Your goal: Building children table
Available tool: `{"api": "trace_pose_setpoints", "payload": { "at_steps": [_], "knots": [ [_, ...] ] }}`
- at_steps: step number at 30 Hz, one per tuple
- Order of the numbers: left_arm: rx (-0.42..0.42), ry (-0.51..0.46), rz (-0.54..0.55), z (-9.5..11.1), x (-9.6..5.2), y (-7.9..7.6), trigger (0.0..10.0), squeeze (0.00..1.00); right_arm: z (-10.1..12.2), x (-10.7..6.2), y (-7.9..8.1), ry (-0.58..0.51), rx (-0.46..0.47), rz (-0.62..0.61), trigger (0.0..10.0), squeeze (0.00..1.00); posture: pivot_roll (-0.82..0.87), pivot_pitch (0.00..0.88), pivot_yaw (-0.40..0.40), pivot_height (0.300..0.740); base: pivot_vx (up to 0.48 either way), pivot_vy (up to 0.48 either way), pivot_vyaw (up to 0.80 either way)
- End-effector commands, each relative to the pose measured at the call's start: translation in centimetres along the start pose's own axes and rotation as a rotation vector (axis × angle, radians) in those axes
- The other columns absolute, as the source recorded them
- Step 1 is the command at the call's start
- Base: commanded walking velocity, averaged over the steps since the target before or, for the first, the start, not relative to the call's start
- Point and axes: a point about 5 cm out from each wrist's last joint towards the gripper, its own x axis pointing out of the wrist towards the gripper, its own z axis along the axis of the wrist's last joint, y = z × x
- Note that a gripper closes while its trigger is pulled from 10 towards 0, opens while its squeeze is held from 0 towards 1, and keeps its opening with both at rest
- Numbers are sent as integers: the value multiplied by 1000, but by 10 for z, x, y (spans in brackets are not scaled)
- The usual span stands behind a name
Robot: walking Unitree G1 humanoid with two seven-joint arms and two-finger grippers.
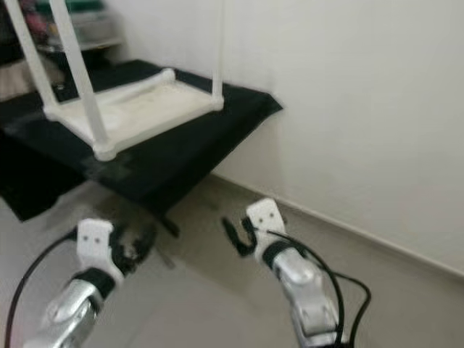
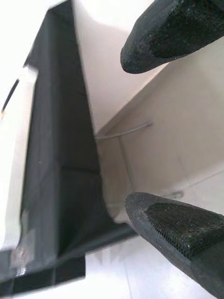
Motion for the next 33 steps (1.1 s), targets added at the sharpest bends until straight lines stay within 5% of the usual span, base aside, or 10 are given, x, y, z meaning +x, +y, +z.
{"api": "trace_pose_setpoints", "payload": {
  "at_steps": [1,33],
  "knots": [
    [9,32,23,-6,-1,6,10000,0,4,5,3,-33,33,13,10000,0,6,0,-74,740,0,0,794],
    [56,-8,-72,2,12,1,10000,0,8,11,1,-61,90,27,10000,0,6,0,-82,740,434,0,123]
  ]
}}
